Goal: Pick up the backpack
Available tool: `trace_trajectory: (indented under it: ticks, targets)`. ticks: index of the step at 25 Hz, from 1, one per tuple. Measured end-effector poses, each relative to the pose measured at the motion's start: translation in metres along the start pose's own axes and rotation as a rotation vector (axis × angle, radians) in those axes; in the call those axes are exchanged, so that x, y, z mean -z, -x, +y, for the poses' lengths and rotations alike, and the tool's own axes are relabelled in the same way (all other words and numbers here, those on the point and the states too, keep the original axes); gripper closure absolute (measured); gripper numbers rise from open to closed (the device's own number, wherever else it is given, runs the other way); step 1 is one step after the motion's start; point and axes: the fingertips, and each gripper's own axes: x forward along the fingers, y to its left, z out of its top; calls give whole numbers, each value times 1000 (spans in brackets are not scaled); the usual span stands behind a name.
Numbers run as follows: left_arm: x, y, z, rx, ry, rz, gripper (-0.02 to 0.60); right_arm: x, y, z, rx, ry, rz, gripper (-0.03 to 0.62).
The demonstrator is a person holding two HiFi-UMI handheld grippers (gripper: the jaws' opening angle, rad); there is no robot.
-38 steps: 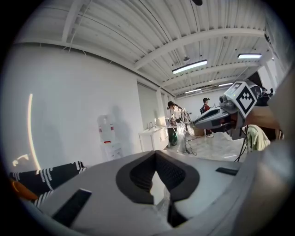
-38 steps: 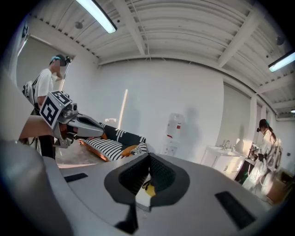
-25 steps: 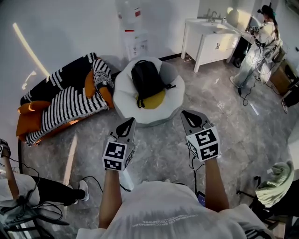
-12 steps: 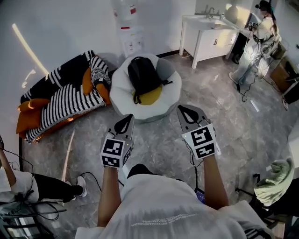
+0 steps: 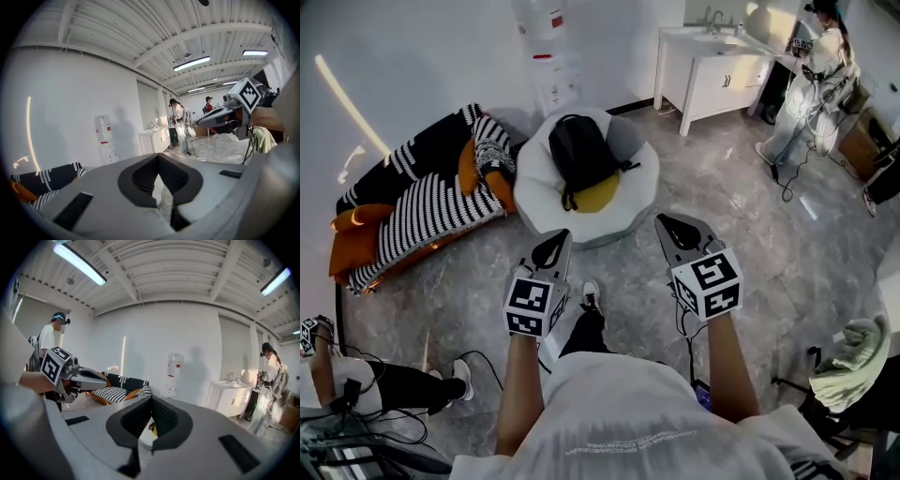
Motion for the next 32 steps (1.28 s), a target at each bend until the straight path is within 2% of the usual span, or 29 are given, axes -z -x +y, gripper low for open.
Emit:
trace_trajectory:
  ticks: [10,22,32]
  targets:
    - [0,-67,56,-5,11,-19,571,-8,-74,-36,36,26,30,595]
    - [-9,-151,152,23,19,-7,571,-30,-189,-64,28,49,125,595]
    - [-7,-203,211,22,27,17,571,-45,-257,-92,45,47,140,595]
